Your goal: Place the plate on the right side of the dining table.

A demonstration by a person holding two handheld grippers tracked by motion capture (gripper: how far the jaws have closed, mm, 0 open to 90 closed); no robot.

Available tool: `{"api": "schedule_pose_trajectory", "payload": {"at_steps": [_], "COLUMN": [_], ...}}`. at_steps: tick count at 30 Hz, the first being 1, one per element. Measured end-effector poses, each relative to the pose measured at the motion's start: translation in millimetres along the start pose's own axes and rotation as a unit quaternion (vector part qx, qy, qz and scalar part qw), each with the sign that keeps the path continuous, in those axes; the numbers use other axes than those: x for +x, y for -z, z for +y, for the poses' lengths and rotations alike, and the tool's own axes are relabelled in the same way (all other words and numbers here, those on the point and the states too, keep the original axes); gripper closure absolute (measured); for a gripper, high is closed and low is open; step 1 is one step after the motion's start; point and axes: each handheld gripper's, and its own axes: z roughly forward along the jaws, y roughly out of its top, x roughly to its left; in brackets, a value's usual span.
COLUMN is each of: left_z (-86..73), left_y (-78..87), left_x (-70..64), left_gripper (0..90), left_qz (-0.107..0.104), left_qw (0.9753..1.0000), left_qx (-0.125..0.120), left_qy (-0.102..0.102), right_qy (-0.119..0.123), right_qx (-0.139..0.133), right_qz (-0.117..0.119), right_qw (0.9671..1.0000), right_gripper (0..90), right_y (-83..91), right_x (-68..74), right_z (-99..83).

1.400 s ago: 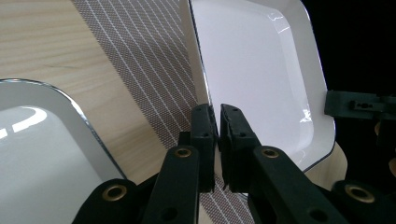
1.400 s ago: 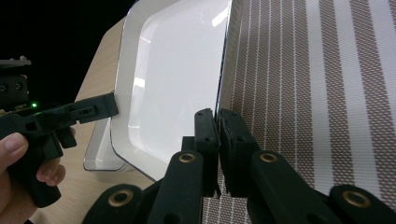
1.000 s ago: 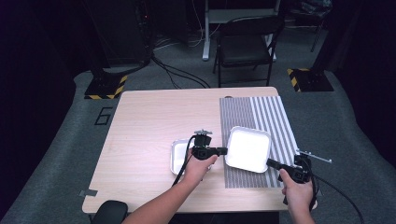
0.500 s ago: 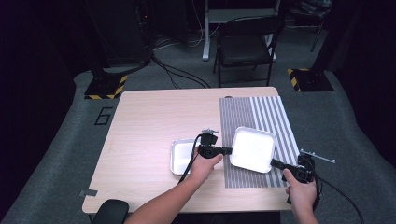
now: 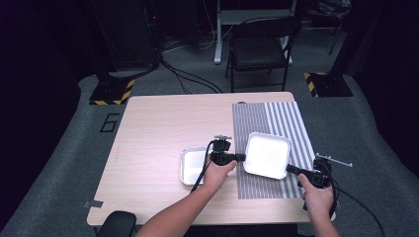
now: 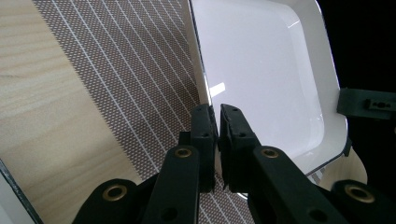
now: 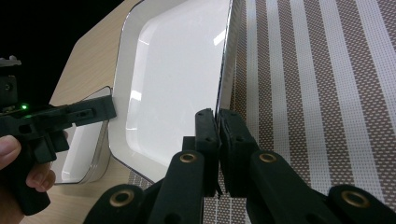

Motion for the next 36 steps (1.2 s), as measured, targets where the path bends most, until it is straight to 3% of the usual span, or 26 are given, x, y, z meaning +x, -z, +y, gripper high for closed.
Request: {"api": "schedule_pose_trajectory", "payload": {"at_steps": [4, 7, 11, 18, 36], "left_z": [0.1, -0.6, -1.6, -1.7, 7.5], "left_y": [-5.7, -13.5, -17.3, -22.4, -29.8], "left_x": [1.4, 2.0, 3.9, 5.2, 3.5], "left_gripper": [84.5, 84.7, 85.2, 85.2, 85.0], "left_qz": [0.013, 0.025, 0.026, 0.029, 0.025], "left_qw": [0.9999, 0.9996, 0.9995, 0.9994, 0.9994], "left_qx": [0.004, 0.011, 0.015, 0.017, 0.015], "left_qy": [0.0, 0.002, 0.002, 0.008, 0.017], "right_qy": [-0.006, -0.003, -0.013, -0.008, -0.01], "right_qx": [0.0, 0.006, 0.004, 0.005, 0.012], "right_qz": [0.003, -0.016, -0.014, -0.027, -0.027], "right_qw": [1.0, 0.9999, 0.9998, 0.9996, 0.9995], "right_gripper": [86.7, 87.0, 86.9, 87.3, 87.7], "right_y": [-2.4, -9.5, -12.1, -18.1, -24.2], "right_x": [-2.1, -5.8, -10.0, -13.7, -23.6], "right_z": [3.4, 4.8, 6.8, 9.2, 23.8]}}
